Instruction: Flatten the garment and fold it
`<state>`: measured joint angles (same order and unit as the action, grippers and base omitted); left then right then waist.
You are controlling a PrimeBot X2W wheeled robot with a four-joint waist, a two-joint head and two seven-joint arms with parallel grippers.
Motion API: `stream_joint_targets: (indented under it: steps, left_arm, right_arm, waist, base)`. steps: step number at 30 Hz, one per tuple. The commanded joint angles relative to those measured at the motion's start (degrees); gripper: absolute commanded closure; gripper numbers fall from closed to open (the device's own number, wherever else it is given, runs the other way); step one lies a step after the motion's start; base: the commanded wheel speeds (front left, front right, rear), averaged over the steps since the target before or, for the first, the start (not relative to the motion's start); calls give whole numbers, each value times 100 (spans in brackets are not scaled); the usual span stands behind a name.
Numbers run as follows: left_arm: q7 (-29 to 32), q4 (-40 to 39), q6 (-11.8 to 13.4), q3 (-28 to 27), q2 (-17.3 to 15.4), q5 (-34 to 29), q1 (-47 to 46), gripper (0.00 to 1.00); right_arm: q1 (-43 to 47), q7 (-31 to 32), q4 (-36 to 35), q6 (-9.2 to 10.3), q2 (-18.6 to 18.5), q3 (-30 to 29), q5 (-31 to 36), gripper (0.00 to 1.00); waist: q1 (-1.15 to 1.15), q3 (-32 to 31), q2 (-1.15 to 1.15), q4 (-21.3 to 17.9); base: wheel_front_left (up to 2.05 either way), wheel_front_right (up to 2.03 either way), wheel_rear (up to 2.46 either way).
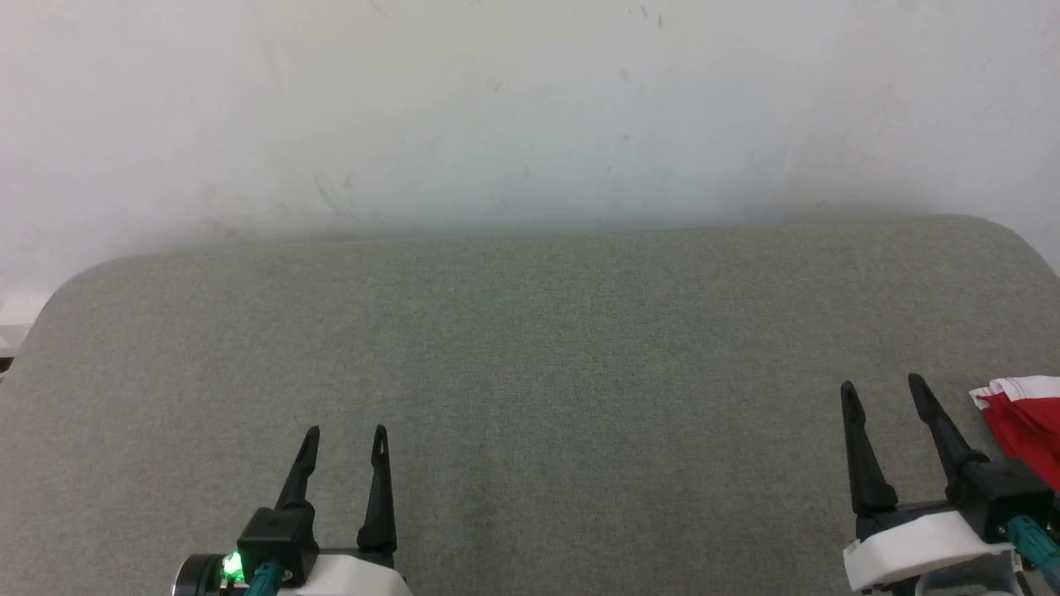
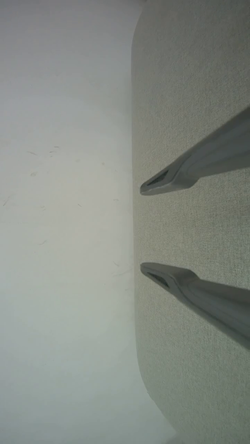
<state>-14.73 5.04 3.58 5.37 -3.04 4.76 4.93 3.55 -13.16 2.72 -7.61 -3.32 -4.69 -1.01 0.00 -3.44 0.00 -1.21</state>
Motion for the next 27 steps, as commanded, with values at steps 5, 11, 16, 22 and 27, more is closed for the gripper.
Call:
stream_joint_targets:
  steps: [5,11,16,22,27]
  left_arm:
    - [-27,79,-5,-14,7,11,62,0]
    - [-27,111,16,-16,10,8,63,0]
    - [-27,111,31,-10,11,25,64,0]
    - [5,40,-1,-4,3,77,-4,100]
    - [40,36,-8,-6,4,67,-14,100]
  right_arm:
    - [83,-25,58,12,36,42,-37,0]
    - [92,-11,78,12,42,72,-53,0]
    - [89,3,88,12,43,127,-110,0]
    - [28,12,81,-1,17,136,-102,100]
    - [19,37,73,-1,11,136,-98,100]
  waist:
    - [0,-32,0,36]
    - [0,-43,0,52]
    - [0,-42,0,51]
    - [0,-37,0,47]
    - [0,-29,0,49]
  base:
    - [0,0,0]
    - [0,0,0]
    - [0,0,0]
    - [0,0,0]
    - [0,0,0]
